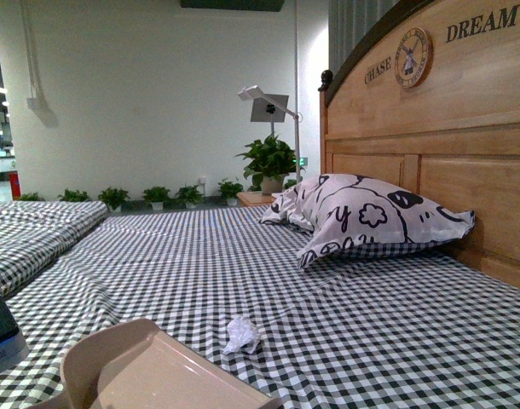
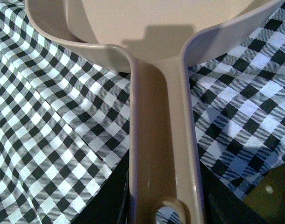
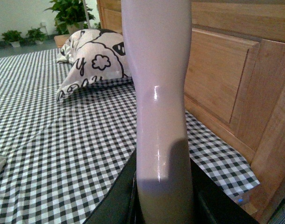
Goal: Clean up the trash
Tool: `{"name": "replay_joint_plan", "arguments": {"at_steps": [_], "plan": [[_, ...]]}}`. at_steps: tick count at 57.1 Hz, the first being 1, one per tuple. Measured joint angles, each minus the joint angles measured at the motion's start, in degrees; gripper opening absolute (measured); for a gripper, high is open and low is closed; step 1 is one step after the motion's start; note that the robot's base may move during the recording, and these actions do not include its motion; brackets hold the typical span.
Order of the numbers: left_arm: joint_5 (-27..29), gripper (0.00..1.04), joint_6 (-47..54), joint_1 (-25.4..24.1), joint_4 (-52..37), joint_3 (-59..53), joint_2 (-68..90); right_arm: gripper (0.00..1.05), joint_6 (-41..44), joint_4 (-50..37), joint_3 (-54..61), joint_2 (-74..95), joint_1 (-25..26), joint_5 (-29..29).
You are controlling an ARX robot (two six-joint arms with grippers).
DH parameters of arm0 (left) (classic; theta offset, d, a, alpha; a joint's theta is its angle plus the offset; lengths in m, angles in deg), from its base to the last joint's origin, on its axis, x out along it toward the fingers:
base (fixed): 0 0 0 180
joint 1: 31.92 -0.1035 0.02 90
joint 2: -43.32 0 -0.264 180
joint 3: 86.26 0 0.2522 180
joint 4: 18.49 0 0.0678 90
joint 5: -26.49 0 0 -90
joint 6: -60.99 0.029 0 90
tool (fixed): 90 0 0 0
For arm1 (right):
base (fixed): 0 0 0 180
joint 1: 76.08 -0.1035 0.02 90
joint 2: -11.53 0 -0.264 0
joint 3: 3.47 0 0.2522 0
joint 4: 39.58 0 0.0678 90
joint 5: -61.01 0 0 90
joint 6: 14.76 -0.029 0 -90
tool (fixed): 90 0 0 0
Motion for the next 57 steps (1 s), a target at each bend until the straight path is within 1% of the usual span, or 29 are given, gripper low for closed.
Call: {"name": "replay_joint_plan", "arguments": {"at_steps": [1, 6, 8, 15, 18, 23, 28, 33, 42, 57], "plan": [[0.0, 0.27, 0.0, 0.0, 0.0, 0.0, 0.0, 0.2, 0.2, 0.5, -0.1, 0.1, 0.0, 0.2], [0.0, 0.27, 0.0, 0.0, 0.0, 0.0, 0.0, 0.2, 1.3, 8.6, -3.0, 3.2, 0.1, 3.0], [0.0, 0.27, 0.0, 0.0, 0.0, 0.0, 0.0, 0.2, 1.7, 9.1, -3.7, 4.7, 0.1, 4.2], [0.0, 0.27, 0.0, 0.0, 0.0, 0.0, 0.0, 0.2, 2.4, 5.4, -8.2, 15.0, 0.8, 10.4], [0.0, 0.27, 0.0, 0.0, 0.0, 0.0, 0.0, 0.2, 2.6, 3.4, -10.3, 19.7, 0.8, 11.9], [0.0, 0.27, 0.0, 0.0, 0.0, 0.0, 0.0, 0.2, 3.9, -1.6, -17.4, 34.6, 0.4, 14.6], [0.0, 0.27, 0.0, 0.0, 0.0, 0.0, 0.1, 0.2, 4.1, -1.7, -22.6, 43.7, -0.7, 15.2], [0.0, 0.27, 0.0, 0.0, 0.0, 0.0, 0.1, 0.2, 6.5, -1.7, -28.8, 53.4, -2.6, 15.1], [0.0, 0.27, 0.0, 0.0, 0.0, 0.0, 0.1, 0.2, 7.9, -1.4, -39.2, 67.9, -5.8, 13.8], [0.0, 0.27, 0.0, 0.0, 0.0, 0.0, 0.1, 0.2, 9.2, -4.0, -50.4, 81.1, -9.3, 13.0]]}}
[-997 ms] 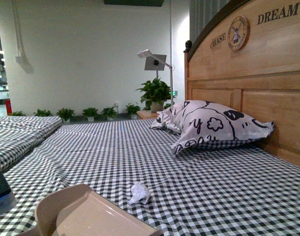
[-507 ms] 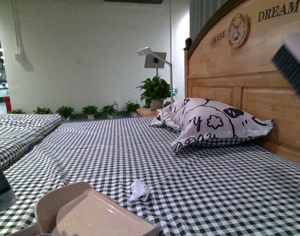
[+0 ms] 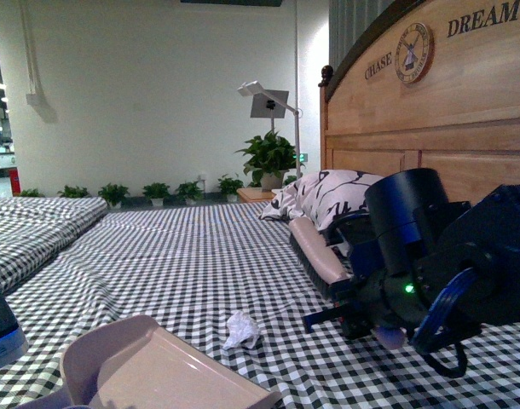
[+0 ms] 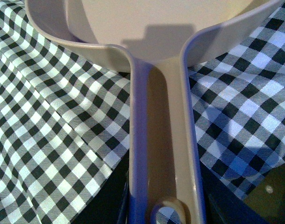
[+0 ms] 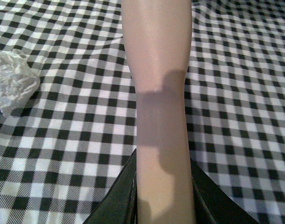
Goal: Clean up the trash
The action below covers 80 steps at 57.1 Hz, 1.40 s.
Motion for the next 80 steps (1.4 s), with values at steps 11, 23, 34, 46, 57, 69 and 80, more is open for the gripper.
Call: {"name": "replay_joint_plan", "arguments": {"at_steps": [11, 23, 34, 46, 57, 69, 80], "plan": [[0.0, 0.27, 0.0, 0.0, 0.0, 0.0, 0.0, 0.2, 0.9, 1.9, -4.8, 5.7, -1.8, -0.5], [0.0, 0.27, 0.0, 0.0, 0.0, 0.0, 0.0, 0.2, 3.3, 7.0, -8.8, 9.4, -3.8, 0.0], [0.0, 0.27, 0.0, 0.0, 0.0, 0.0, 0.0, 0.2, 3.6, 12.7, -10.5, 9.2, -5.4, 6.5], [0.0, 0.27, 0.0, 0.0, 0.0, 0.0, 0.0, 0.2, 5.4, 18.4, -5.5, 2.0, -4.6, 28.5], [0.0, 0.27, 0.0, 0.0, 0.0, 0.0, 0.0, 0.2, 10.0, 22.1, -2.2, -7.4, -0.8, 36.8], [0.0, 0.27, 0.0, 0.0, 0.0, 0.0, 0.0, 0.2, 10.3, 17.1, 2.6, -12.3, 6.4, 32.7], [-7.3, 0.27, -7.4, -0.6, -11.2, -2.8, 0.0, 0.2, 4.6, 7.4, 11.0, -19.0, 12.0, 28.6]]}}
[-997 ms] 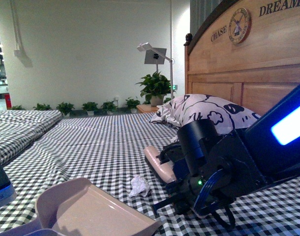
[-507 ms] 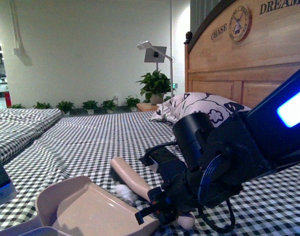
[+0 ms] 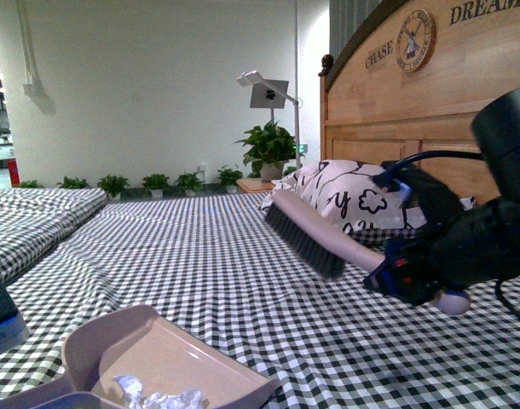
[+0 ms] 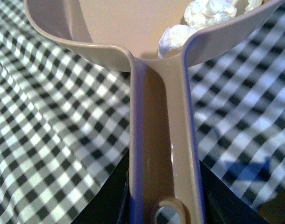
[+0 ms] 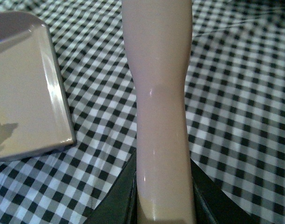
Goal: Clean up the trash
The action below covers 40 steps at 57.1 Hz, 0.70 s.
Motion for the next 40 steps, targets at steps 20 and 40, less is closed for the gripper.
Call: {"name": "replay_joint_plan", "arguments": {"at_steps": [20, 40], "plan": [[6.6, 0.27, -19.8, -2.3, -12.2, -3.5, -8.9, 0.2, -17.9, -6.8, 19.9, -30.9, 16.4, 9.9], [15.5, 0.27, -21.6, -2.3, -15.9, -9.9, -24.5, 0.2, -25.8, -5.0, 26.6, -56.6, 26.2, 18.6]]}}
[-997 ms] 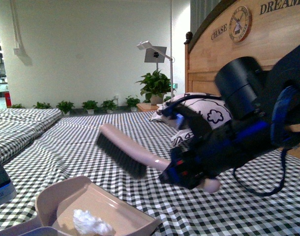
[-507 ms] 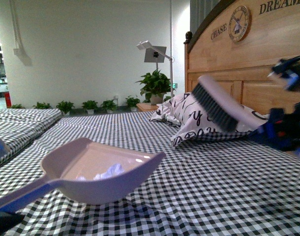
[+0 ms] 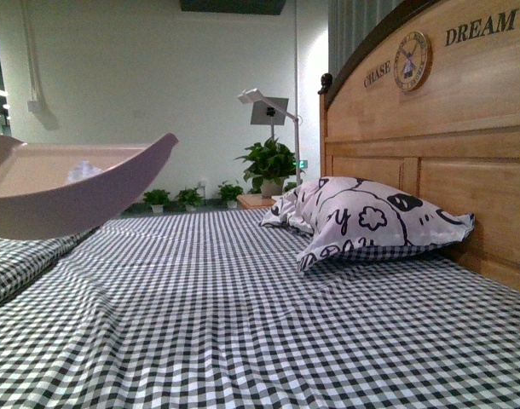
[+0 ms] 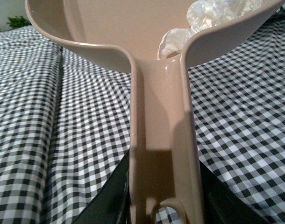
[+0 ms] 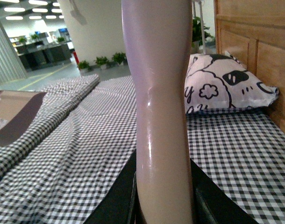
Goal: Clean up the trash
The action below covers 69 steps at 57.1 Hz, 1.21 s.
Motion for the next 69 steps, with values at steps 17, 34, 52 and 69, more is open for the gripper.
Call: {"name": "replay_joint_plan", "arguments": {"at_steps": [17, 34, 52, 69], "plan": [[0.3, 0.27, 0.3, 0.9, 2.5, -5.7, -13.0, 0.2, -9.3, 2.3, 0.7, -7.6, 0.9, 1.9], [0.3, 0.27, -0.5, 1.9, 8.2, -8.6, -24.2, 0.2, -12.0, 7.0, 2.1, -11.6, -16.5, -15.0], [0.2, 0.27, -4.0, 2.2, 11.1, -11.3, -32.8, 0.2, -11.5, 10.3, 3.8, -14.6, -18.5, -18.5], [0.2, 0.27, -4.8, 2.2, 11.1, -11.4, -33.1, 0.2, -11.5, 10.8, 3.7, -14.6, -17.7, -19.3]]}}
